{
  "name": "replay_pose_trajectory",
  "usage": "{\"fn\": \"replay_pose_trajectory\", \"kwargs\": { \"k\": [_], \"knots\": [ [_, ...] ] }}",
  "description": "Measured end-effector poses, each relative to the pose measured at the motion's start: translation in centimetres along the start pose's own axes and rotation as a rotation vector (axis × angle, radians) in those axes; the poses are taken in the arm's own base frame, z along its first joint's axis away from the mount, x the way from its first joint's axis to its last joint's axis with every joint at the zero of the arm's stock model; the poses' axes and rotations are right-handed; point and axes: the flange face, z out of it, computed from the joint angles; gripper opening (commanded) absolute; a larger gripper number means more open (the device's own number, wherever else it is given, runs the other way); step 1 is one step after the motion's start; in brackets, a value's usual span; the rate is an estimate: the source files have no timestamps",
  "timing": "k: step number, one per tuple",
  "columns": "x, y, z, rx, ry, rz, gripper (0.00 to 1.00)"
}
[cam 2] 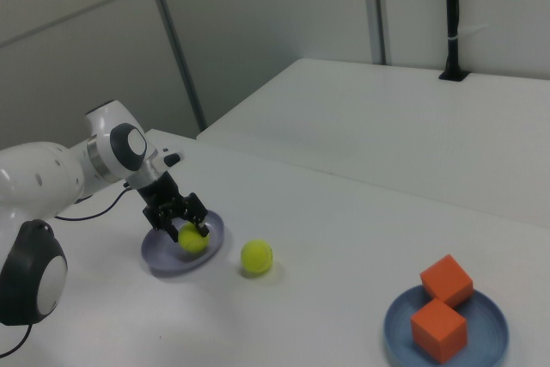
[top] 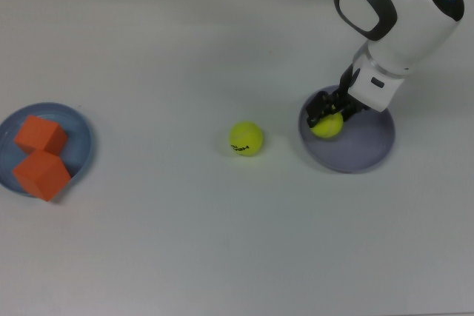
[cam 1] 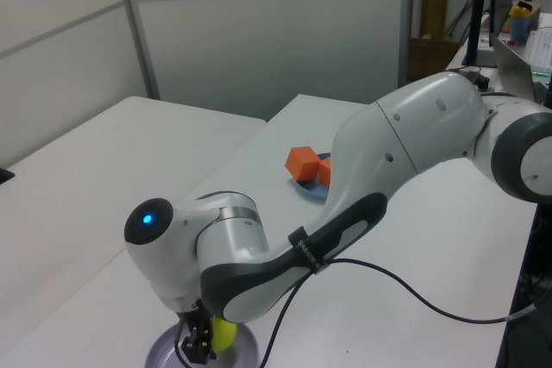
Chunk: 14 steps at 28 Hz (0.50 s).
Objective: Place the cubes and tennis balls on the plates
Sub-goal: 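Carry the tennis ball onto the lavender plate and release it, then move the gripper back to the other tennis ball and grasp it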
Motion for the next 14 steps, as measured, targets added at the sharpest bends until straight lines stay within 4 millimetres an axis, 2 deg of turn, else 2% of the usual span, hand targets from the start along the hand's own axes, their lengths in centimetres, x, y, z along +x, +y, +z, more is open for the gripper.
{"fn": "replay_pose_trajectory", "kwargs": {
  "k": [7, 11, 13, 14],
  "knots": [
    [0.6, 1.2, -2.0, 0.002, 0.036, 0.044, 1.0],
    [1.0, 4.1, -2.9, -0.023, 0.053, 0.102, 1.0],
    [1.1, 6.4, -2.5, -0.045, 0.05, 0.136, 1.0],
    [1.2, 8.3, -2.0, -0.061, 0.043, 0.164, 1.0]
  ]
}}
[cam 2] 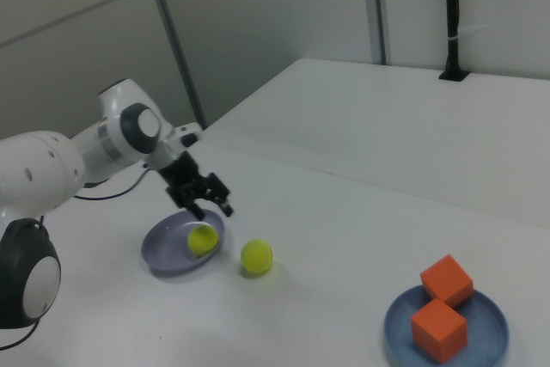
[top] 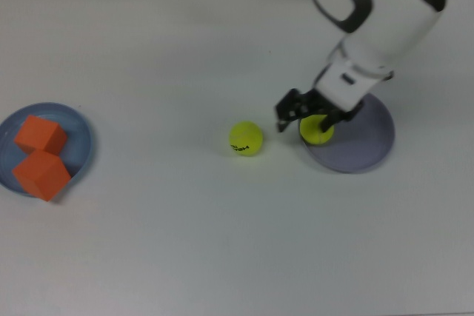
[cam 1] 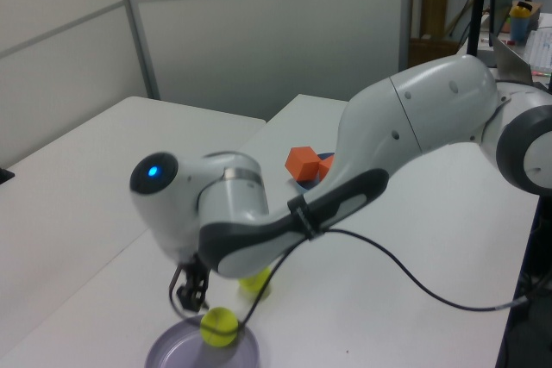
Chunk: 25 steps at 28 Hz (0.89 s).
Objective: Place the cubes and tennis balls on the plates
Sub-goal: 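Move the gripper back to the other tennis ball and grasp it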
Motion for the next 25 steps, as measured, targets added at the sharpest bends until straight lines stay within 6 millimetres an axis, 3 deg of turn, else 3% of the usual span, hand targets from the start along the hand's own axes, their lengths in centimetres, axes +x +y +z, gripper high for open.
{"fn": "replay_pose_trajectory", "kwargs": {
  "k": [5, 9, 19, 25],
  "knots": [
    [0.8, 6.6, 3.8, -0.056, -0.048, 0.084, 1.0],
    [0.6, 9.1, 6.9, -0.074, -0.096, 0.102, 1.0],
    [-0.4, 7.8, 8.7, -0.084, -0.139, 0.074, 1.0],
    [-3.2, 8.4, 9.9, -0.164, -0.342, 0.01, 1.0]
  ]
}}
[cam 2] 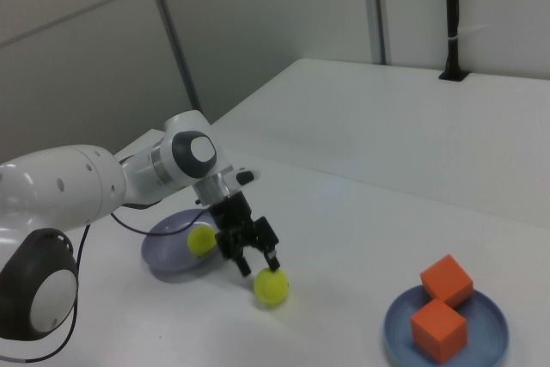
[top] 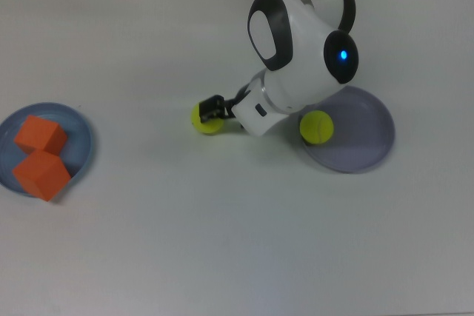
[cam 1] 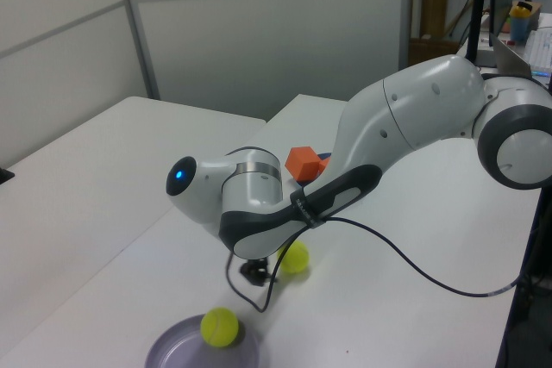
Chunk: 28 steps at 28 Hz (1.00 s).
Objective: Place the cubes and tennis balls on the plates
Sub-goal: 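Move the gripper back to the other tennis ball and grasp it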
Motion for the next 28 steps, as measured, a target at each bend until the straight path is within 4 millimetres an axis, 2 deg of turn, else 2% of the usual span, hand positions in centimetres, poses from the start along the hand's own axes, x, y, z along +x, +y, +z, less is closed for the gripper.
{"fn": "replay_pose_trajectory", "kwargs": {
  "k": [5, 9, 13, 19, 24, 28],
  "knots": [
    [-2.2, 1.6, 1.0, -0.072, -0.179, -0.033, 1.0],
    [-3.0, 3.5, 1.2, -0.086, -0.237, -0.046, 1.0],
    [-2.7, 5.7, 2.4, -0.11, -0.248, -0.034, 1.0],
    [-1.2, 7.6, 5.1, -0.098, -0.214, -0.018, 1.0],
    [-0.4, 7.5, 7.6, -0.089, -0.217, -0.025, 1.0],
    [-0.3, 6.9, 8.1, -0.088, -0.221, -0.034, 1.0]
  ]
}}
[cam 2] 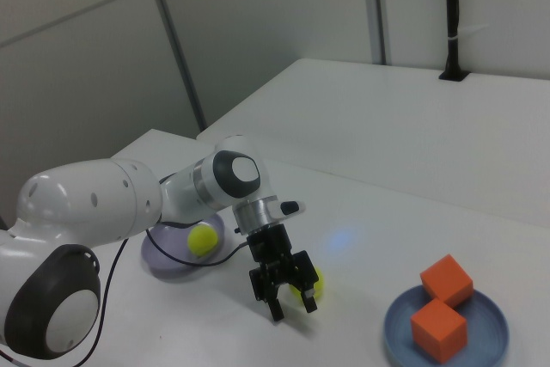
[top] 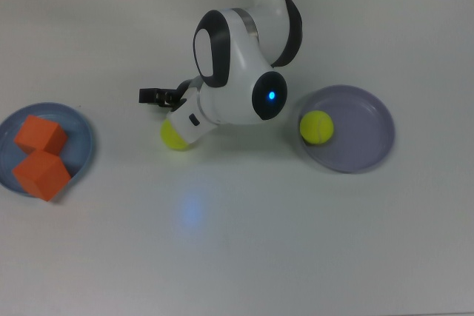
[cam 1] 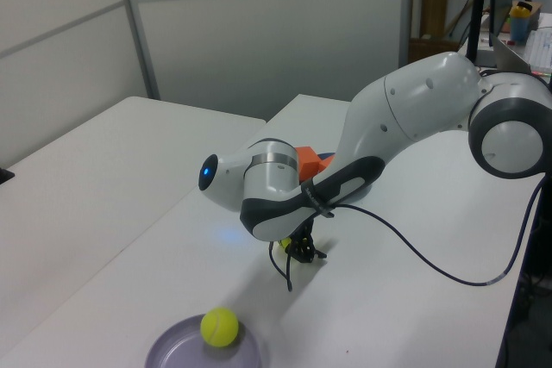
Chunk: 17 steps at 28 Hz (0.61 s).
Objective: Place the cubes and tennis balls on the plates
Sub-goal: 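Move the gripper back to the other tennis ball and grasp it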
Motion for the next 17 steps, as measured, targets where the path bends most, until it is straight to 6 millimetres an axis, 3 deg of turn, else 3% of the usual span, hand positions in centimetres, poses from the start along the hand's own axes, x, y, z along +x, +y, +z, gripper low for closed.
{"fn": "replay_pose_trajectory", "kwargs": {
  "k": [17],
  "knots": [
    [3.1, 0.0, -2.9, 0.053, 0.319, 0.001, 1.0]
  ]
}}
